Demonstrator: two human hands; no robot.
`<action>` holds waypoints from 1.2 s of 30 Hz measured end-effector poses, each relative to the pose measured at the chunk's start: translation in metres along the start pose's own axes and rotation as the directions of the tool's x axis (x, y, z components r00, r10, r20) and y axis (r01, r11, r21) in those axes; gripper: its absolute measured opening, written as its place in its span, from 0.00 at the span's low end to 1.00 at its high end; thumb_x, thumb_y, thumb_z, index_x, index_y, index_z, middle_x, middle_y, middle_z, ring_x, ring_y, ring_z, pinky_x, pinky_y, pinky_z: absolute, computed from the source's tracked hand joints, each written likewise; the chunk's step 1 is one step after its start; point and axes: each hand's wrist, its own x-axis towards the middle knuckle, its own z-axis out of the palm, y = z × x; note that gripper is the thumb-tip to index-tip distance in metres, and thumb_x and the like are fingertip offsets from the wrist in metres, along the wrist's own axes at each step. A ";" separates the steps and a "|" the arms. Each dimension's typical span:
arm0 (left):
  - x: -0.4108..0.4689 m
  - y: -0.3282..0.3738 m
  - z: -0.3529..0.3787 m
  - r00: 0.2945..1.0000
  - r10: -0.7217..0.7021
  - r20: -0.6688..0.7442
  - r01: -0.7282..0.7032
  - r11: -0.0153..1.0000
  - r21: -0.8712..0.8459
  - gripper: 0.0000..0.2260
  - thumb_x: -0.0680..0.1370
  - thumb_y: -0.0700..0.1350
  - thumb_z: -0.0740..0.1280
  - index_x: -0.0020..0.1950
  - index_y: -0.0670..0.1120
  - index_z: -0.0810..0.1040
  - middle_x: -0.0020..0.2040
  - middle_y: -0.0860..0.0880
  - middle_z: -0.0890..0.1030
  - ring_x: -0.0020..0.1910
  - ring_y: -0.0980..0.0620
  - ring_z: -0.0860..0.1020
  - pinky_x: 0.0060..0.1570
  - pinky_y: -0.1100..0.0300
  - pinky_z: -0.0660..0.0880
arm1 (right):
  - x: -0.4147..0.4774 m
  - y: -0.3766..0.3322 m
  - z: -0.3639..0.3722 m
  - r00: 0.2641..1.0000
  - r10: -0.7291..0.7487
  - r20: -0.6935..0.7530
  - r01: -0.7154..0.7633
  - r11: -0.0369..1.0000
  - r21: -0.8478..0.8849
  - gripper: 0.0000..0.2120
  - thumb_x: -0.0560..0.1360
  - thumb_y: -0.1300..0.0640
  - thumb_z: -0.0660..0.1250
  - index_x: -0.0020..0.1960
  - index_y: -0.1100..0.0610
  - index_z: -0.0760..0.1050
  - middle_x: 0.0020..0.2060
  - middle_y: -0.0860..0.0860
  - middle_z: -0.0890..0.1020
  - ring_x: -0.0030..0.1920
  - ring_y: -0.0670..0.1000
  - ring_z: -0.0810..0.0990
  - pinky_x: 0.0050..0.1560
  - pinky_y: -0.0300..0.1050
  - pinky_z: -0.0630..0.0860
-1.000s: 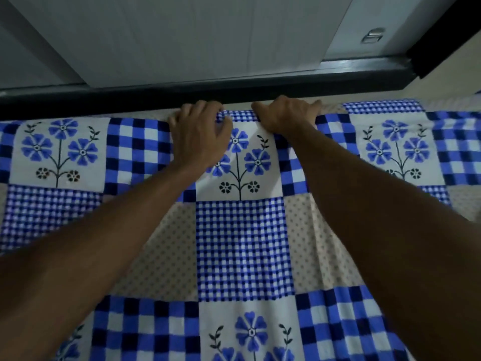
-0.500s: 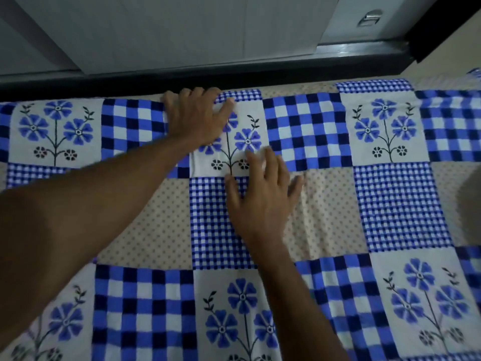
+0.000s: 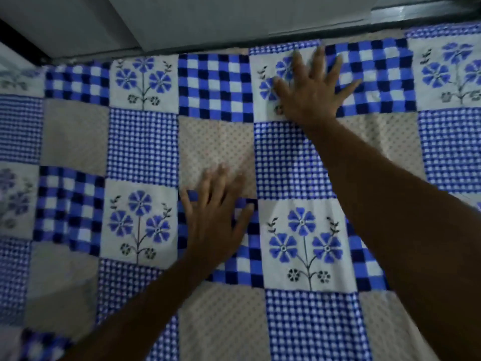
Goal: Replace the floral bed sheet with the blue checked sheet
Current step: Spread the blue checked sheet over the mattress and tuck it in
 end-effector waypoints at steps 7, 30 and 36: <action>0.023 -0.067 0.000 0.998 -0.057 0.014 0.054 0.988 0.143 0.28 0.80 0.64 0.45 0.80 0.57 0.53 0.81 0.49 0.51 0.80 0.45 0.51 0.71 0.29 0.48 | -0.190 -0.042 0.034 0.995 -0.015 -0.100 0.026 0.994 0.110 0.30 0.81 0.34 0.47 0.81 0.43 0.51 0.81 0.49 0.50 0.81 0.56 0.47 0.73 0.73 0.43; -0.161 -0.168 -0.019 0.984 -0.178 0.000 0.177 0.980 0.093 0.29 0.83 0.61 0.48 0.81 0.49 0.50 0.81 0.49 0.48 0.80 0.47 0.44 0.73 0.35 0.38 | -0.376 -0.093 0.063 0.968 -0.243 -0.063 0.250 0.958 0.143 0.24 0.82 0.46 0.54 0.76 0.50 0.65 0.79 0.51 0.61 0.80 0.56 0.54 0.77 0.65 0.49; -0.228 -0.133 0.001 0.995 -0.082 0.049 0.077 0.992 0.096 0.27 0.84 0.59 0.48 0.81 0.50 0.51 0.81 0.49 0.49 0.80 0.49 0.46 0.75 0.36 0.42 | -0.427 -0.077 0.094 0.943 -0.311 0.115 0.315 0.949 -0.017 0.29 0.84 0.40 0.46 0.82 0.49 0.48 0.81 0.52 0.48 0.81 0.57 0.43 0.77 0.65 0.38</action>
